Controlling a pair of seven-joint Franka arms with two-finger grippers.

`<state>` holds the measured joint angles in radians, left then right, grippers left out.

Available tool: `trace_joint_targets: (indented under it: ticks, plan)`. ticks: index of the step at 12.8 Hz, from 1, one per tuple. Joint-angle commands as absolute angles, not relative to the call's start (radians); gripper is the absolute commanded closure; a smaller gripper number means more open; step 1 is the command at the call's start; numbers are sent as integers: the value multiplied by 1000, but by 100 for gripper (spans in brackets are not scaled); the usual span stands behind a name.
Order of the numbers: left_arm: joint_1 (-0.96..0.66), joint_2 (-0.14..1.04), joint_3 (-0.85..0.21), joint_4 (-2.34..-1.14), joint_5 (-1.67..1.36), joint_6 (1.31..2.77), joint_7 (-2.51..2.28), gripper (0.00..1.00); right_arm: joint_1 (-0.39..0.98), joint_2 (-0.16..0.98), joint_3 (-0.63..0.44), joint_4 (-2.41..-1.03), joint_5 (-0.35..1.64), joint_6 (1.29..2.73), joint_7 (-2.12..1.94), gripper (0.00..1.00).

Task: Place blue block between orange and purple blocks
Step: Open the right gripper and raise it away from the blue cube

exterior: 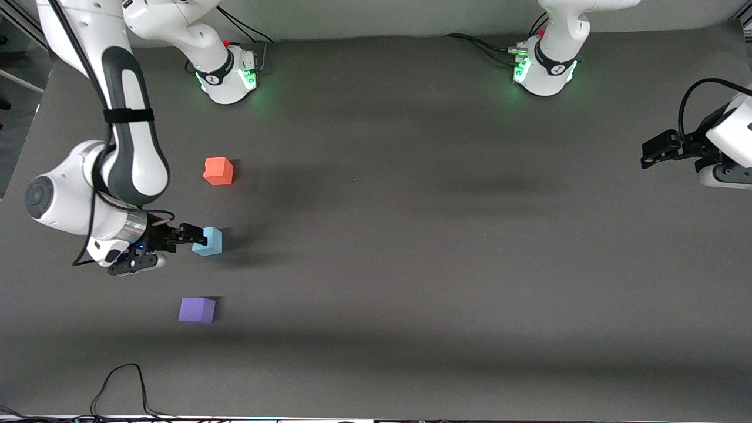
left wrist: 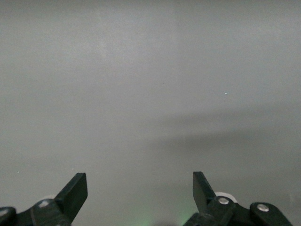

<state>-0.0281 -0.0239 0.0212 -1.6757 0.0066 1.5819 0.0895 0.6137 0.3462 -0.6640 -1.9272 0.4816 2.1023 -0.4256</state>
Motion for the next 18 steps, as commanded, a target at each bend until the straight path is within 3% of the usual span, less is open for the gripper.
trace_joint_targets:
  ticks: [1, 7, 9, 14, 18]
  plan:
    - [-37, -25, 25, -1666, 18, 1571, 91, 0, 655, 276, -669, -1852, 352, 1979, -274, 0]
    - [-37, -25, 25, -1666, 18, 1571, 91, 0, 670, 184, -666, -1747, 268, 1812, -224, 0]
    - [-37, -25, 25, -1666, 18, 1569, 91, 0, 646, 179, -614, -1712, 229, 1752, -156, 0]
    - [-38, -25, 25, -1666, 18, 1569, 89, 0, 246, 83, -122, -1678, 98, 1655, 6, 0]
    - [-38, -25, 23, -1666, 18, 1569, 89, 0, 51, 13, 36, -1690, 80, 1609, 6, 0]
